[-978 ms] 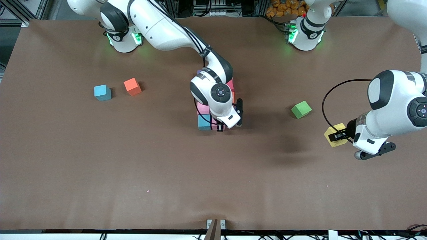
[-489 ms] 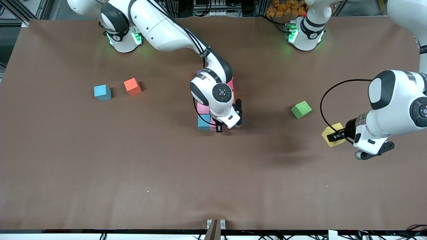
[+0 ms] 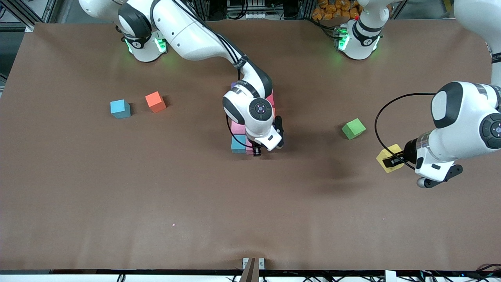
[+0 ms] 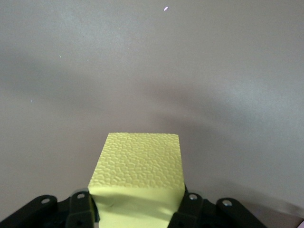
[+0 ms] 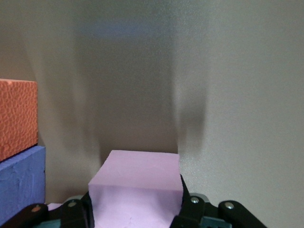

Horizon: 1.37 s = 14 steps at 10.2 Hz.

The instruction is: Form number 2 with 11 blocks

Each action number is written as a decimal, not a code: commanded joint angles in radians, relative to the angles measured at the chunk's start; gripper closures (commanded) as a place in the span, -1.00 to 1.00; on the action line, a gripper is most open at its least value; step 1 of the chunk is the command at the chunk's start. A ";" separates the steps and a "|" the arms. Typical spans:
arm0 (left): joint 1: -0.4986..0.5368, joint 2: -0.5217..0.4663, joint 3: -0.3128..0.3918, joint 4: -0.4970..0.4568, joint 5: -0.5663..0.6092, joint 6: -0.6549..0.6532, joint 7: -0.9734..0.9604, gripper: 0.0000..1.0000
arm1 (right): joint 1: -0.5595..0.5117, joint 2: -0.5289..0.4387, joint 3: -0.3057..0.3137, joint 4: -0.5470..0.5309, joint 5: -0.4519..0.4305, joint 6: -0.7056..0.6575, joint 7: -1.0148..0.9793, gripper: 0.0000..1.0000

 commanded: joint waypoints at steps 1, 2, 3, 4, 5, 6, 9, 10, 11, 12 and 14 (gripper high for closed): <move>-0.005 -0.015 -0.003 -0.002 -0.022 -0.017 -0.034 0.15 | -0.002 0.016 0.002 0.030 -0.011 -0.015 -0.017 -0.05; -0.008 -0.015 -0.004 -0.002 -0.021 -0.017 -0.055 0.15 | -0.004 0.015 0.002 0.030 -0.011 -0.017 -0.018 -0.05; -0.010 -0.013 -0.004 -0.002 -0.021 -0.017 -0.069 0.15 | -0.004 0.015 0.002 0.030 -0.012 -0.017 -0.018 -0.05; -0.013 -0.013 -0.006 -0.002 -0.022 -0.018 -0.080 0.15 | -0.004 0.016 0.002 0.027 -0.012 -0.015 -0.018 -0.05; -0.013 -0.012 -0.019 -0.002 -0.021 -0.017 -0.107 0.15 | -0.004 0.015 0.002 0.019 -0.012 -0.017 -0.018 -0.05; -0.015 -0.009 -0.026 -0.002 -0.021 -0.017 -0.144 0.15 | -0.004 0.015 0.002 0.019 -0.012 -0.024 -0.021 -0.05; -0.036 -0.009 -0.027 -0.002 -0.019 -0.017 -0.216 0.15 | -0.002 0.015 0.002 0.019 -0.014 -0.033 -0.030 -0.24; -0.048 -0.005 -0.027 -0.002 -0.021 -0.017 -0.235 0.17 | 0.002 0.013 0.002 0.019 -0.014 -0.033 -0.029 -0.99; -0.057 -0.001 -0.027 0.000 -0.021 -0.017 -0.258 0.17 | 0.004 0.011 0.002 0.019 -0.014 -0.035 -0.026 -1.00; -0.062 0.001 -0.027 0.000 -0.021 -0.017 -0.278 0.17 | 0.003 0.007 0.002 0.019 -0.012 -0.037 -0.026 -1.00; -0.073 0.005 -0.027 -0.002 -0.021 -0.017 -0.305 0.17 | 0.001 -0.010 0.002 0.020 -0.009 -0.079 -0.027 -1.00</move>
